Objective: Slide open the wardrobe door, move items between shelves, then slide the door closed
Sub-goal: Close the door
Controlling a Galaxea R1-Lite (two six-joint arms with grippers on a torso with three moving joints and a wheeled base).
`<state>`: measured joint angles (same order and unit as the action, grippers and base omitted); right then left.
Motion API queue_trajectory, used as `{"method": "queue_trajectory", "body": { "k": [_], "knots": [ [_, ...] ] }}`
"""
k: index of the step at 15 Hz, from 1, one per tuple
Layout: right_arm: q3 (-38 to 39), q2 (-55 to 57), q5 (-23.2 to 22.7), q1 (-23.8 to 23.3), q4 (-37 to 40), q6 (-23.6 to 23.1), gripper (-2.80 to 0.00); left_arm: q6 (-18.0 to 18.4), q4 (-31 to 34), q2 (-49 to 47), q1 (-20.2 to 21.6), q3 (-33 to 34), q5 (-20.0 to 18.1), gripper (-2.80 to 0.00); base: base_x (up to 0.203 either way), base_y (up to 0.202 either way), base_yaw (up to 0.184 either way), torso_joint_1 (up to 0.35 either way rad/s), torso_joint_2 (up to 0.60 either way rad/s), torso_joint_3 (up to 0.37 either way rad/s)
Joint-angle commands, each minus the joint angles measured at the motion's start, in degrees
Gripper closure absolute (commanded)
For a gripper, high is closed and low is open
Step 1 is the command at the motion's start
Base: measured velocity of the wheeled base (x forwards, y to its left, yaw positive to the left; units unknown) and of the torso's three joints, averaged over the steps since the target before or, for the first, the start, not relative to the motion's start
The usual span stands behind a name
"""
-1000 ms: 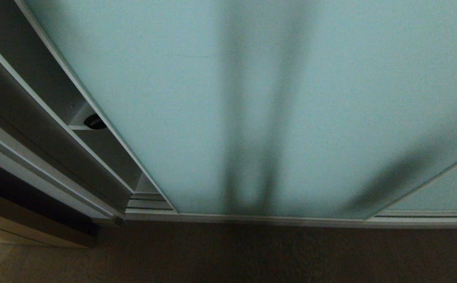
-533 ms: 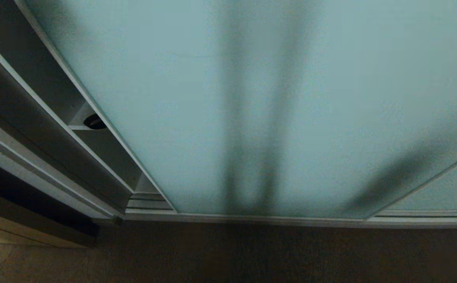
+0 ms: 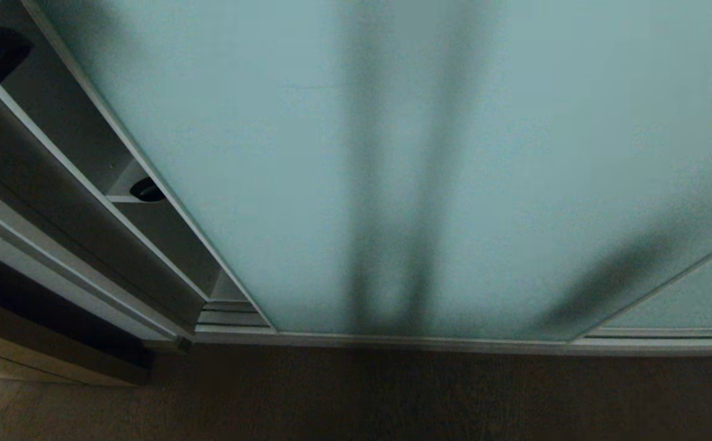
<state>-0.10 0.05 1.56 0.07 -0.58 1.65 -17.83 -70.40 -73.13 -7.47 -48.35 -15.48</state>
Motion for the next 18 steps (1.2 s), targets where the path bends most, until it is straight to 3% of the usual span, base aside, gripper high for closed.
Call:
{"method": "queue_trajectory", "body": {
  "k": [1,3,12,15,18],
  "knots": [
    [0.01,0.13,0.02,0.01,-0.04,0.02,0.0,-1.07,-0.28,-0.53,-0.9,-0.26,-0.13,0.0,0.0,0.0,0.0,0.0,0.0,0.0],
    [0.01,0.13,0.02,0.01,-0.04,0.02,0.0,-3.09,-0.09,-1.06,-1.76,-0.86,-0.13,0.0,0.0,0.0,0.0,0.0,0.0,0.0],
    [0.01,0.13,0.02,0.01,-0.04,0.02,0.0,-1.26,-1.8,-9.94,-1.85,-3.25,1.07,0.0,0.0,0.0,0.0,0.0,0.0,0.0],
    [0.01,0.1,0.01,0.01,-0.07,0.02,0.0,2.71,-4.56,-11.23,-1.79,-4.57,4.67,0.0,0.0,0.0,0.0,0.0,0.0,0.0],
    [0.01,0.06,0.02,0.01,-0.04,0.02,0.0,5.1,-4.33,-10.72,-1.44,-5.51,5.72,0.0,0.0,0.0,0.0,0.0,0.0,0.0]
  ]
}}
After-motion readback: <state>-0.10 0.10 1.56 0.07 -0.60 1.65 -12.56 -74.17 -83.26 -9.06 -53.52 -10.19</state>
